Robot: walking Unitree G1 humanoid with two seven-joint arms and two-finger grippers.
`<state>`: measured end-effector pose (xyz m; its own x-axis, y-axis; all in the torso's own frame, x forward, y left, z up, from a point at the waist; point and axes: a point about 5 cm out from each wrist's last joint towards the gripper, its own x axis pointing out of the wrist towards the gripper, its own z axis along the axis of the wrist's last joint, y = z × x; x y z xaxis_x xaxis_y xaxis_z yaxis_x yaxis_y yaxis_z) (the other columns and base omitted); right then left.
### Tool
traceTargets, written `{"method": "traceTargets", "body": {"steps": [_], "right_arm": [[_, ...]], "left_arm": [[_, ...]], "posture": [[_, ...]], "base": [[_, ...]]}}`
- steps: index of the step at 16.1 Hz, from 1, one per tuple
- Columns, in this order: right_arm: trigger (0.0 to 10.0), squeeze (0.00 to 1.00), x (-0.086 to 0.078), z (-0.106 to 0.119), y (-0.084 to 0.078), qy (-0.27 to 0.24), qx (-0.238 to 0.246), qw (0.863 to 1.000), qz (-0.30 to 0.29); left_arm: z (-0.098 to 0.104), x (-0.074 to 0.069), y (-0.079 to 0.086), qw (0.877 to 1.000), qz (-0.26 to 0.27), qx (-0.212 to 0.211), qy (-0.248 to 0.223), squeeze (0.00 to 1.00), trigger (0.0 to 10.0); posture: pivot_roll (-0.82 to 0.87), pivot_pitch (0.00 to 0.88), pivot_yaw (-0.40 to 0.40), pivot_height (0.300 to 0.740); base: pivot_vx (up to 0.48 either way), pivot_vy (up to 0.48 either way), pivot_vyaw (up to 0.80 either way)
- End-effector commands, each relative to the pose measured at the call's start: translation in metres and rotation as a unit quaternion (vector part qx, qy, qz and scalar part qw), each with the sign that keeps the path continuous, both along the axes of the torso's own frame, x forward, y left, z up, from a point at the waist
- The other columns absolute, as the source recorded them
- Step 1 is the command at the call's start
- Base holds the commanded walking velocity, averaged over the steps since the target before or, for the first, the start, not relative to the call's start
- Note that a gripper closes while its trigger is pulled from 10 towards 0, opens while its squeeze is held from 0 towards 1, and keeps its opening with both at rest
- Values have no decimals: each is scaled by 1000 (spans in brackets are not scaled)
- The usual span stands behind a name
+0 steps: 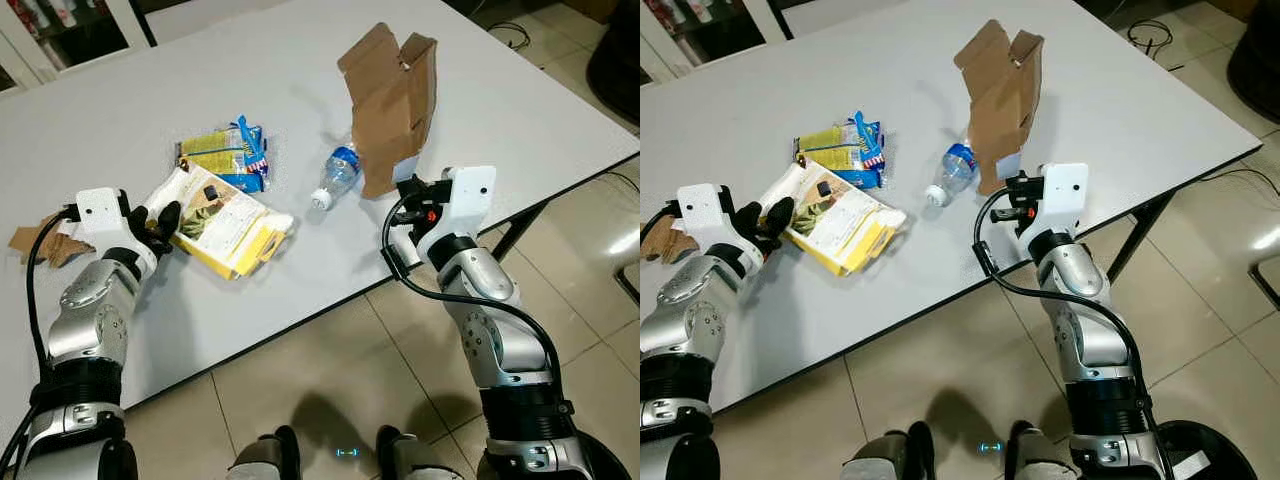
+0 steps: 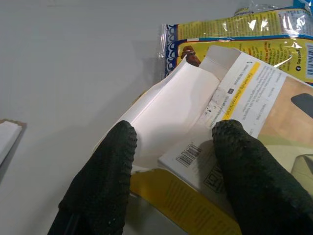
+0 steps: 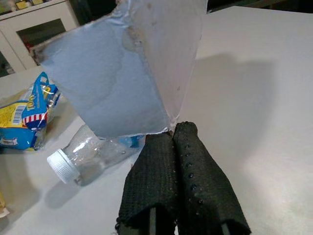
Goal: Picking trash to rubbish bin
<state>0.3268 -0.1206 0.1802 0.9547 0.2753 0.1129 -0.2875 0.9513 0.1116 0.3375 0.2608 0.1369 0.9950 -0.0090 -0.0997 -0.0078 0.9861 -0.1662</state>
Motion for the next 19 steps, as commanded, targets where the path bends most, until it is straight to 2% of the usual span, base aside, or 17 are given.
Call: {"method": "traceTargets", "body": {"steps": [1, 9, 14, 15, 17, 19], "right_arm": [[10000, 0, -2, -1, 3, 3, 1, 1000, 5], [10000, 0, 1, 1, 6, 2, 3, 1000, 8], [10000, 0, 3, 2, 6, -1, 4, 1000, 9], [10000, 0, 5, 2, 7, -3, 4, 1000, 10], [10000, 0, 7, 4, 9, -5, 5, 1000, 13], [10000, 0, 10, 5, 10, -8, 5, 1000, 15]], "left_arm": [[-40, -13, -6, 996, -16, -19, 91, 0, 0], [-38, -17, -4, 996, -11, -23, 81, 0, 0], [-7, -22, 1, 998, 55, 43, -7, 0, 0], [7, -26, 6, 993, 88, 64, -45, 0, 0], [29, -28, 12, 983, 119, 98, -102, 0, 0], [43, -29, 11, 976, 132, 110, -131, 0, 0]], "posture": [[-92, 261, 86, 740], [-85, 257, 81, 740], [-75, 244, 78, 740], [-70, 237, 76, 740], [-66, 223, 71, 740], [-60, 207, 69, 740]], "base": [[0, 0, 0], [0, 0, 0], [0, 0, 0], [0, 0, 0], [0, 0, 0], [0, 0, 0]]}}
